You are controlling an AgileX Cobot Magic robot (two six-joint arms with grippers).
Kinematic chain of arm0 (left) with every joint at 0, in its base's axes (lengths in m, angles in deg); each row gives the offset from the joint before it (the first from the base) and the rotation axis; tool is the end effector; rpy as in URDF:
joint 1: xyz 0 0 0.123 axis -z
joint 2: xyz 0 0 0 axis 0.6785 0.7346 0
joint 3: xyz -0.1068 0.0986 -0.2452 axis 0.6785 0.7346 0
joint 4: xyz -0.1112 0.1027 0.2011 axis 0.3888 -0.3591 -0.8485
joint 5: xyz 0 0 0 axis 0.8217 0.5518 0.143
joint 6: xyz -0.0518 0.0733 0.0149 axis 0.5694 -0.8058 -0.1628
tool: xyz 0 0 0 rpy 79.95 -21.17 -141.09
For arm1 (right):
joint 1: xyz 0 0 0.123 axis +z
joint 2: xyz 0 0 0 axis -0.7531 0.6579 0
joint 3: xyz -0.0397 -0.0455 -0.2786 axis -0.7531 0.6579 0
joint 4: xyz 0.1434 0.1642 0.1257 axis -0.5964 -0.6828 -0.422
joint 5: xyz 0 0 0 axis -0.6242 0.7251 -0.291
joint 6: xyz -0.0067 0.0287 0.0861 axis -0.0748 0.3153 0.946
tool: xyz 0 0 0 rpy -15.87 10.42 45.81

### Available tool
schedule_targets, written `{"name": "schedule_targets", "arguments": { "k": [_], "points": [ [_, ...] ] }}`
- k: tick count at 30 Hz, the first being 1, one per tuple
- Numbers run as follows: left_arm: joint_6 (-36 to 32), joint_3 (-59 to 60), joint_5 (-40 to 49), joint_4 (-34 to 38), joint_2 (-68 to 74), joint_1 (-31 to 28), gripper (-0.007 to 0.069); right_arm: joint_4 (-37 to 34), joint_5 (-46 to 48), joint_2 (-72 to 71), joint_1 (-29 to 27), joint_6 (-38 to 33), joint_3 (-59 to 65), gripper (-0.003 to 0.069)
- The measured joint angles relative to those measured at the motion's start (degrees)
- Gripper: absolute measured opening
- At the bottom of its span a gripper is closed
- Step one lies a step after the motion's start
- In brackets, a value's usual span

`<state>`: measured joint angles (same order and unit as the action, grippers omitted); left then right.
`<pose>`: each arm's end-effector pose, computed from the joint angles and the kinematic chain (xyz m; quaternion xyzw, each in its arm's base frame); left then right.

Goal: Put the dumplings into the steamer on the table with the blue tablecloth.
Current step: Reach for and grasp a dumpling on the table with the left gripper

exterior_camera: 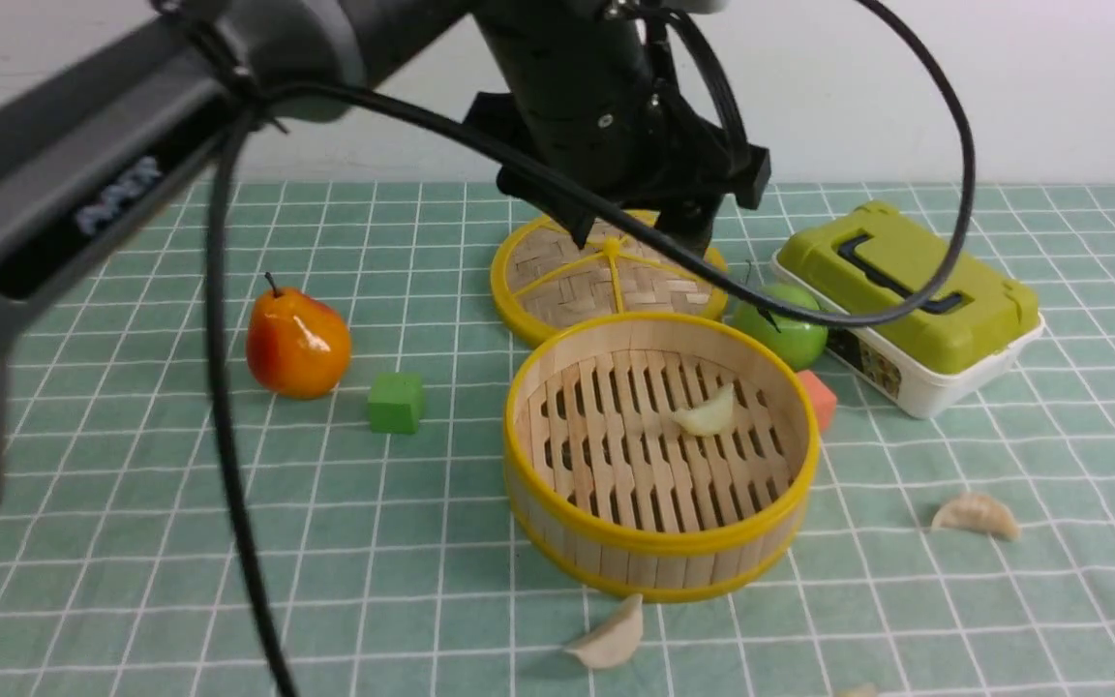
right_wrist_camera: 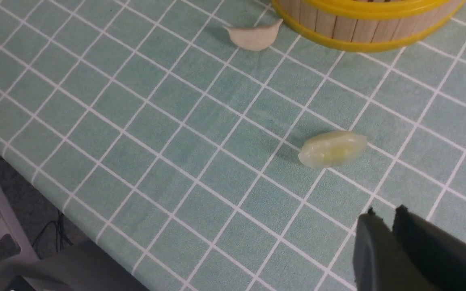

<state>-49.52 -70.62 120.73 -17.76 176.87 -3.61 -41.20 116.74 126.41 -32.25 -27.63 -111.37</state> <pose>0.3268 -0.2617 0.3899 0.2350 0.9254 -0.1084 0.2767 0.0969 0.0608 0.3364 -0.2595 0.8896 0.1833 0.3281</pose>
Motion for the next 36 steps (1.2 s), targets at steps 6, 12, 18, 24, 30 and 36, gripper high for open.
{"name": "schedule_targets", "arguments": {
  "k": [6, 12, 18, 24, 30, 36],
  "points": [
    [-4.14, 21.51, 0.05, 5.68, -8.54, 0.13, 0.0538, 0.0, -1.65, 0.0, 0.0, 0.0, 0.0, 0.0076],
    [-5.91, 37.27, -5.74, 4.35, -8.25, 6.23, 0.0538, 0.0, -4.12, 0.0, 0.0, 0.0, 0.0, 0.0078],
    [-3.99, 39.26, -15.32, -1.81, -2.35, 11.29, 0.0538, 0.05, -4.19, 0.0, 0.0, 0.0, 0.0, 0.0084],
    [-1.94, 39.31, -21.37, -5.65, 3.2, 11.35, 0.0538, 0.24, -3.47, 0.0, 0.0, 0.0, 0.0, 0.0087],
    [1.71, 39.31, -24.91, -7.83, 6.41, 11.35, 0.0472, 0.3, -3.07, 0.0, 0.0, 0.0, 0.0, 0.0094],
    [9.37, 38.89, -23.26, -8.78, 6.4, 11.43, 0.0225, 0.4, -2.86, 0.0, 0.0, 0.0, 0.0, 0.0093]
  ]
}}
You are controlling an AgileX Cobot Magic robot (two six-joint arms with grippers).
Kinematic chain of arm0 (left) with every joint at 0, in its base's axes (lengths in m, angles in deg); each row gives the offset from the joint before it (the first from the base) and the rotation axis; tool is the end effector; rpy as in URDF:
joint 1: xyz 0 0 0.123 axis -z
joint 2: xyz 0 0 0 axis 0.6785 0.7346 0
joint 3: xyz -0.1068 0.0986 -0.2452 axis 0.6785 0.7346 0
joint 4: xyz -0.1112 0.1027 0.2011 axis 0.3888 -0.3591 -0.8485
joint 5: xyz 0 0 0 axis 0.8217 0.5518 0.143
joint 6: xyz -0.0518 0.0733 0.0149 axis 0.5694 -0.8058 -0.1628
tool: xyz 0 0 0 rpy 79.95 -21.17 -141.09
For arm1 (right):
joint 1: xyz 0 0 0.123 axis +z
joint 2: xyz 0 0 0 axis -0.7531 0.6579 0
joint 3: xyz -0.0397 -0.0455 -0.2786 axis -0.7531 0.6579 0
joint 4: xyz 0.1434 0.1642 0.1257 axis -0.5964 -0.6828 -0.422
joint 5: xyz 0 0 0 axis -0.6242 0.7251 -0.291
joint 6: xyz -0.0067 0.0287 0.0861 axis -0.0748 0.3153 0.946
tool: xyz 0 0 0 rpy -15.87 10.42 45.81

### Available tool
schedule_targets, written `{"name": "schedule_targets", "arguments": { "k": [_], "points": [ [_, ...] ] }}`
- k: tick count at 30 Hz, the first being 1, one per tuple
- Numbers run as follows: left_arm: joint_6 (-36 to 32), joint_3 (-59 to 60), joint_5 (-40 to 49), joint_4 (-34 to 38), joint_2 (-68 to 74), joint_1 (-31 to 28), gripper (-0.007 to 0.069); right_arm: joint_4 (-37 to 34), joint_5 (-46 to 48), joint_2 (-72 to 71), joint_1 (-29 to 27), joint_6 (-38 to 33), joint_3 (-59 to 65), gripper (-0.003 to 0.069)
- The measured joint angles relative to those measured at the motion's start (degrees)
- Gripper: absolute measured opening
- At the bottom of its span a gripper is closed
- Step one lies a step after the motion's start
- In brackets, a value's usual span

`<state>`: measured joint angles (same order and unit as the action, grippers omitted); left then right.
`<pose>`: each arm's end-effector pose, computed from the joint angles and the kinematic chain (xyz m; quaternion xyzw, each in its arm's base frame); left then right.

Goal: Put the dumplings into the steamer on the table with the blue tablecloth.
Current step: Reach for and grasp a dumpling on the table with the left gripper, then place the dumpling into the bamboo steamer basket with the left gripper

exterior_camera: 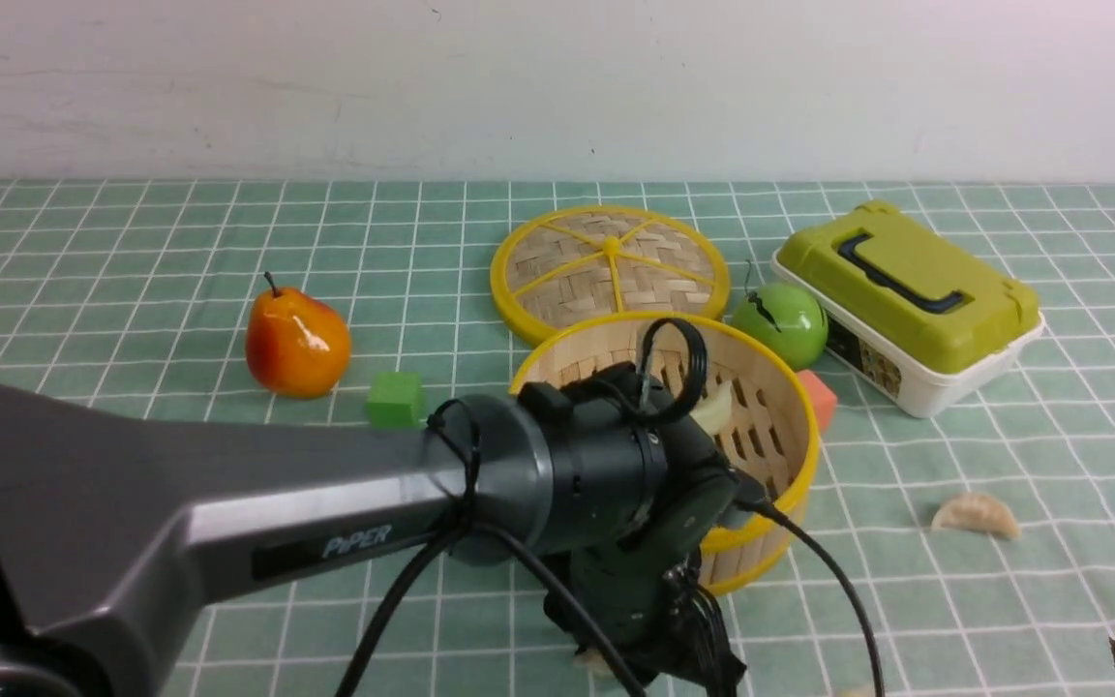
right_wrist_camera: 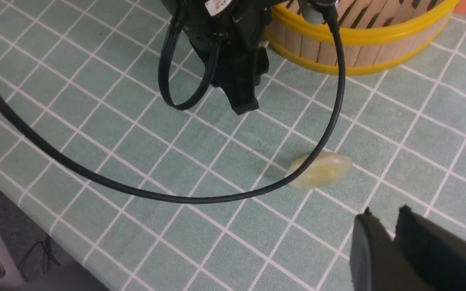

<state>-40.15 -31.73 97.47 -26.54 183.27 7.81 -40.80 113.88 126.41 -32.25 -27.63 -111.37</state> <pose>0.2693 -0.3071 0.1671 0.3137 0.9402 0.0001 0.1327 0.1007 0.0605 0.3390 -0.2532 0.8836 0.1784 0.3512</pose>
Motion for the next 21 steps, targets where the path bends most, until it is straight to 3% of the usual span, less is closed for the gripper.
{"name": "schedule_targets", "arguments": {
  "k": [5, 12, 21],
  "points": [
    [2.01, -5.72, 10.67, 4.67, -4.21, 0.0, 0.0236, 0.0, 0.0, 0.0, 0.0, 0.0, 0.0, 0.0097],
    [-0.4, -20.39, 12.48, 6.37, -7.91, -5.63, 0.0236, 0.0, 0.0, 0.0, 0.0, 1.21, 0.0, 0.0104],
    [-0.51, -31.51, 11.98, 7.31, 7.07, -14.49, 0.0236, 1.66, 2.13, 5.01, 0.0, 7.19, 0.0, 0.0107]
  ]
}}
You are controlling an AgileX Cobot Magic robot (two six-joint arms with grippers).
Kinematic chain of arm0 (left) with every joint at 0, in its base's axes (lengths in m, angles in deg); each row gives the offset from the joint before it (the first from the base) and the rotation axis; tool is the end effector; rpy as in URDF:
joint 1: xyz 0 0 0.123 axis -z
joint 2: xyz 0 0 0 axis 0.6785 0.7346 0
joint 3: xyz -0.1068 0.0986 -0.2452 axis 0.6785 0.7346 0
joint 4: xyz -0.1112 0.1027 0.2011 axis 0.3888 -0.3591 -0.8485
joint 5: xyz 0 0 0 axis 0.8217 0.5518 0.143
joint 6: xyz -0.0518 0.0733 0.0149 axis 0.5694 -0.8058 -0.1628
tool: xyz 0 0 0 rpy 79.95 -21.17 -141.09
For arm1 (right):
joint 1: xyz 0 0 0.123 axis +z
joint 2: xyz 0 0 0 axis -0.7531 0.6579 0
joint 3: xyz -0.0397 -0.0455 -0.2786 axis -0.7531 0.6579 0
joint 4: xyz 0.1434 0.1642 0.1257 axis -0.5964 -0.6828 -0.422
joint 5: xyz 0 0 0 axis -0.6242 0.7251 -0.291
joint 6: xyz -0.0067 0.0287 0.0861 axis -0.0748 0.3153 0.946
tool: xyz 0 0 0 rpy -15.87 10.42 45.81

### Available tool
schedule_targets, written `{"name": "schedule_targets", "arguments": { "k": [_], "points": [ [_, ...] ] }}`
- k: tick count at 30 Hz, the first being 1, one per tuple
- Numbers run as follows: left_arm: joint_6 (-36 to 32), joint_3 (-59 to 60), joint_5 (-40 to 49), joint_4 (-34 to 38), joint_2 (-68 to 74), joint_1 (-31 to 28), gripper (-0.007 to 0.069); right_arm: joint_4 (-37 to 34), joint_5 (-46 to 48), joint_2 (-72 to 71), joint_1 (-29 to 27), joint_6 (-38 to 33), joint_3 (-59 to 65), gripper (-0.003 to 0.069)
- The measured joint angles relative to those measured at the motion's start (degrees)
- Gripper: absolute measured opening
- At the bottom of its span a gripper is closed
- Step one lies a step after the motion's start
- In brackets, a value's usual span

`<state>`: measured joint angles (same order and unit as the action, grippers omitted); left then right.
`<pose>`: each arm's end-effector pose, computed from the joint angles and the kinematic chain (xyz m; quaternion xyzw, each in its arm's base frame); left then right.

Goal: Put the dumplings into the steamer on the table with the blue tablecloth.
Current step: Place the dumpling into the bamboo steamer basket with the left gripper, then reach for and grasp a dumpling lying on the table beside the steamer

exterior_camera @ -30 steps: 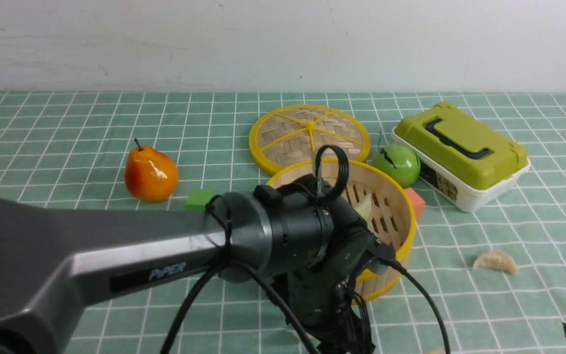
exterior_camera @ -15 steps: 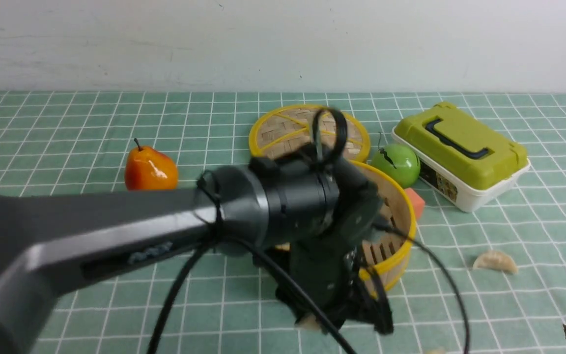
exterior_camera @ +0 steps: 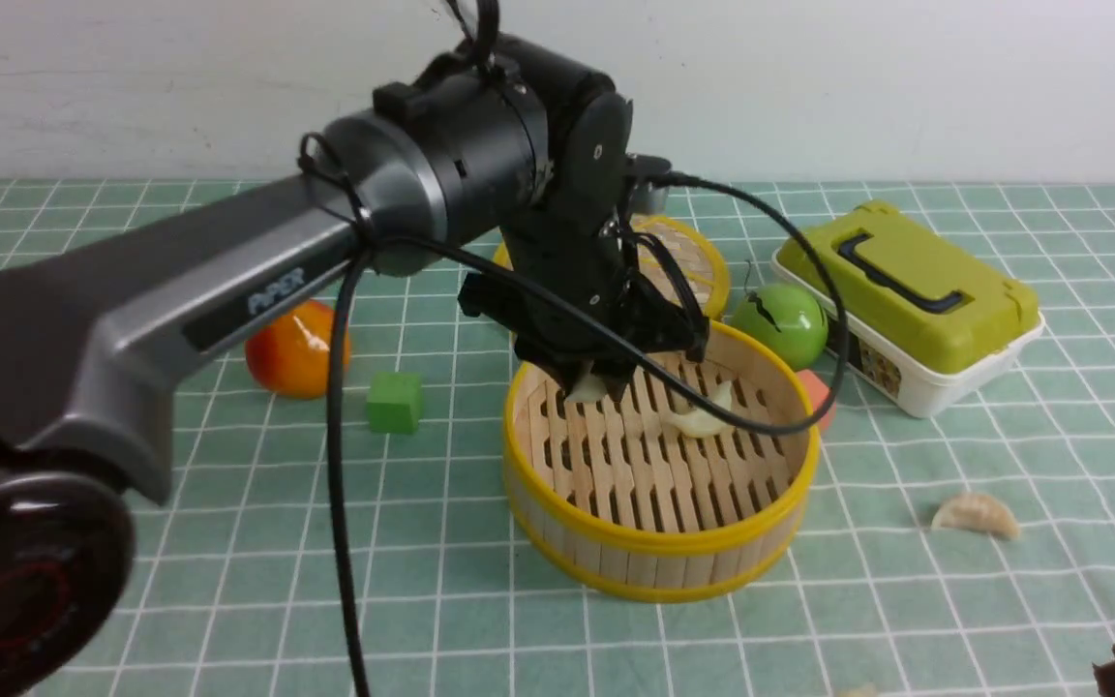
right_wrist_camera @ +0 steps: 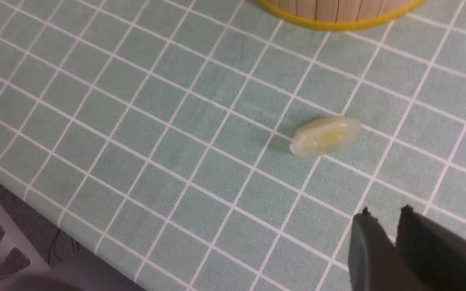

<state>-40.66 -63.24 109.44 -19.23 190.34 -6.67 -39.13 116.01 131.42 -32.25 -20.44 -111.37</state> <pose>0.3885 -0.2768 0.2552 0.1495 0.9644 -0.0746 0.2049 0.1162 0.0635 0.3255 -0.2013 0.9198 0.1832 0.2828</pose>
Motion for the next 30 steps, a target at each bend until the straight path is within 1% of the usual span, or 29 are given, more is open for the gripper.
{"name": "schedule_targets", "arguments": {
  "k": [4, 7, 8, 10, 13, 15, 18, 21, 22, 23, 24, 26, 27, 29, 30],
  "points": [
    [0.05, -2.55, -1.59, 0.05, 5.6, -0.45, 0.0236, 0.3, 0.0, 3.56, 0.0, 1.71, 0.0, 0.0109],
    [0.05, -3.89, -2.15, 0.14, 8.13, -0.45, 0.0255, 0.35, 0.0, 5.81, 0.0, 3.21, 0.0, 0.0111],
    [0.05, -4.19, -2.41, 0.28, 8.91, -0.45, 0.0292, 0.37, 0.0, 6.75, 0.0, 4.03, 0.0, 0.0113],
    [0.05, -4.47, -2.53, 0.33, 9.35, -0.45, 0.0337, 0.37, -0.05, 7.62, 0.0, 4.76, 0.0, 0.0113],
    [0.05, -5.31, -1.74, 0.21, 9.11, -0.45, 0.043, 1.27, -0.32, 9.07, 0.0, 6.13, 0.0, 0.0114],
    [-0.25, -6.83, 0.73, 0.15, 8.31, -0.45, 0.046, 2.18, -0.44, 10.43, 0.05, 7.15, 0.0, 0.0114],
    [-2.88, -9.47, 5.24, 0.11, 5.87, -0.45, 0.0472, 3.48, -0.8, 13.31, 1.12, 8.5, 0.0, 0.0114],
    [-5.74, -11.06, 9.34, 0.62, 1.33, -0.45, 0.0454, 4.9, -2.84, 17.85, 5.84, 10.33, 0.0, 0.0117],
    [-6.65, -11.28, 10.09, 1.43, -0.28, -0.45, 0.0437, 5.73, -3.95, 19.23, 7.58, 11.52, 0.0, 0.0118],
    [-7.68, -11.34, 10.6, 2.71, -3.16, -0.45, 0.0412, 7.87, -6.4, 21.45, 10.65, 13.64, 0.0, 0.0118],
    [-8.17, -11.21, 10.87, 3.56, -4.5, -0.45, 0.0392, 9.12, -7.57, 23.0, 11.88, 15.5, 0.0, 0.0121],
    [-9.68, -9.79, 11.05, 6.34, -9.39, -0.49, 0.0329, 13.53, -11.14, 27.14, 14.73, 22.17, 0.0, 0.0136],
    [-10.23, -8.8, 11.06, 7.31, -11.99, -0.49, 0.0299, 15.72, -12.24, 28.84, 15.27, 25.31, 0.0, 0.0148],
    [-11.26, -5.41, 11.31, 9.1, -17.36, -0.49, 0.0221, 19.36, -14.35, 32.89, 15.85, 32.41, 0.0, 0.0196],
    [-11.68, -2.73, 11.31, 9.54, -20.7, -0.49, 0.0175, 21.08, -15.44, 35.4, 15.96, 35.56, 0.0, 0.0239]
  ]
}}
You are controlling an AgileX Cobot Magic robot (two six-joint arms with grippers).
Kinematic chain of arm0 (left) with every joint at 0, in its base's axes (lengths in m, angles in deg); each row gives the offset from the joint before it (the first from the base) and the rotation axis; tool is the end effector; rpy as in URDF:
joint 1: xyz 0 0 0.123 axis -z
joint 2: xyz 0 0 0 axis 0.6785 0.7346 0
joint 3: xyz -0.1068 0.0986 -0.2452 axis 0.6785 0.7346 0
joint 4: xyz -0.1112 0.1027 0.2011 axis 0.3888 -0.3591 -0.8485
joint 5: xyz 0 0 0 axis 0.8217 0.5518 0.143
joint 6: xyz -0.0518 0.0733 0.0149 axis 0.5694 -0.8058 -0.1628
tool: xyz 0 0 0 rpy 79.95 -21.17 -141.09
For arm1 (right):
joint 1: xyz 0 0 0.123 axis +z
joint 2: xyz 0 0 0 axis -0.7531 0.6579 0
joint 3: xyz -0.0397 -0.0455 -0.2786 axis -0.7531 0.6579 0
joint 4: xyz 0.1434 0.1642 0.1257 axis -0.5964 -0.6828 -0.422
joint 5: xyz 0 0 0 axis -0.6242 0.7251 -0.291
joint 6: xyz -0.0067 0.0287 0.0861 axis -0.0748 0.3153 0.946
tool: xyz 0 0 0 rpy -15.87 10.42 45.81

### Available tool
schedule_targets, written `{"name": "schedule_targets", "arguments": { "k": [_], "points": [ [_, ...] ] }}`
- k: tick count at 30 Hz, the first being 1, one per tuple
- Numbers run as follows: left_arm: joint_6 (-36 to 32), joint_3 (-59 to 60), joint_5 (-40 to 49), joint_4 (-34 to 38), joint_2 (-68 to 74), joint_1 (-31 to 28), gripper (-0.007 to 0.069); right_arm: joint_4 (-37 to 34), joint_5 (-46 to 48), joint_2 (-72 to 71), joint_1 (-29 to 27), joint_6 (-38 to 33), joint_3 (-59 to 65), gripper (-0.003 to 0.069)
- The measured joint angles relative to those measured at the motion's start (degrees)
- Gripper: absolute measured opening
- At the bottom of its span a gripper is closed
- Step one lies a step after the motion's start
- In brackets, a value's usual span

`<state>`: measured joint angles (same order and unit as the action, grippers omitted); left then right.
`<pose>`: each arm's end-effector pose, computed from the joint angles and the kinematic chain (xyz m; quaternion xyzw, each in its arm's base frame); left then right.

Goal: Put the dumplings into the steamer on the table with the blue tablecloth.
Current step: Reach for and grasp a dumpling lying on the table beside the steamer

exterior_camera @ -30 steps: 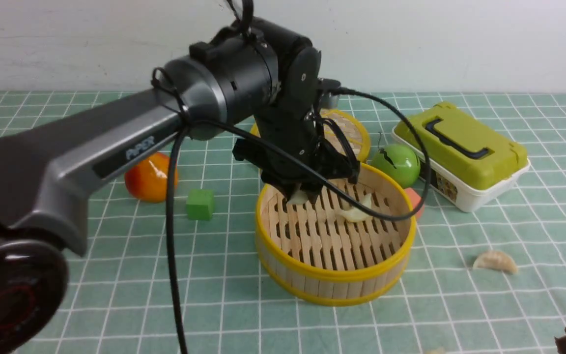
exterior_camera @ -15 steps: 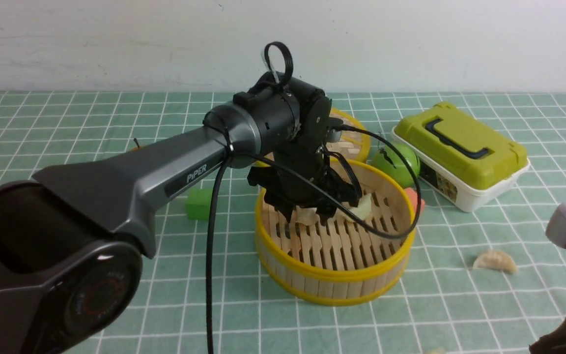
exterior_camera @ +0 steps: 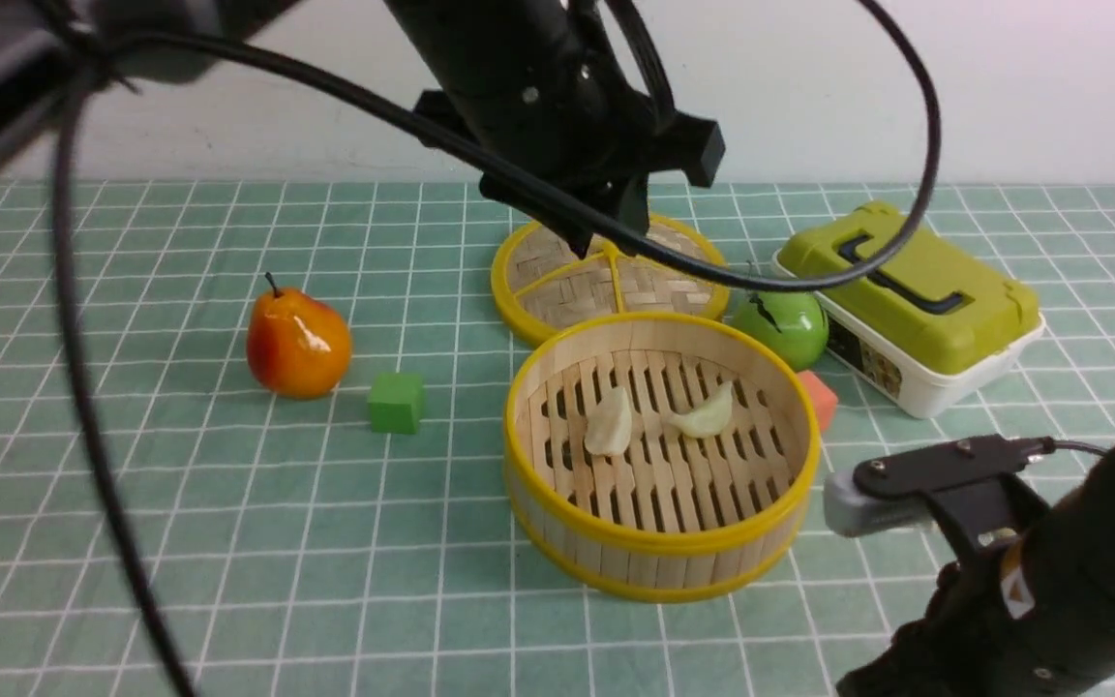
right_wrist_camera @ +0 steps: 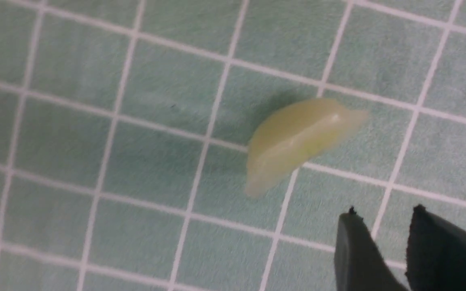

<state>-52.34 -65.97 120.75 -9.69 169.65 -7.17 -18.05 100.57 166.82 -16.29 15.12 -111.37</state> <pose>0.3078 -0.2311 0.4176 0.2264 0.9194 -0.1659 0.2756 0.2066 0.1310 0.2115 -0.0869 0.9885 0.0535 0.1115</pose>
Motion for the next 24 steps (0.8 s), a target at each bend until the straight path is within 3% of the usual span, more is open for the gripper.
{"name": "schedule_targets", "arguments": {
  "k": [1, 6, 11, 16, 24],
  "points": [
    [-0.17, 0.49, 0.0, 0.0, -0.56, 0.0, 0.0168, 0.2, -0.15, 0.0, 0.0, 0.43, 0.0, 0.0248],
    [-1.74, 17.37, 0.04, 0.29, -14.92, 0.0, 0.0015, 2.36, -6.61, 7.42, 0.02, 9.25, -0.07, 0.0505],
    [-1.8, 34.53, -2.62, 0.79, -28.15, 0.0, -0.0014, -0.01, -13.52, 10.28, 0.06, 11.23, -0.32, 0.0634],
    [-1.8, 47.51, -7.04, 0.89, -38.33, 0.0, -0.0014, -2.33, -15.62, 12.57, 0.06, 11.67, -0.32, 0.061],
    [-1.8, 55.68, -9.41, -0.71, -45.28, 0.0, -0.0014, -3.88, -15.92, 13.18, 0.06, 9.65, -0.47, 0.04]
  ]
}}
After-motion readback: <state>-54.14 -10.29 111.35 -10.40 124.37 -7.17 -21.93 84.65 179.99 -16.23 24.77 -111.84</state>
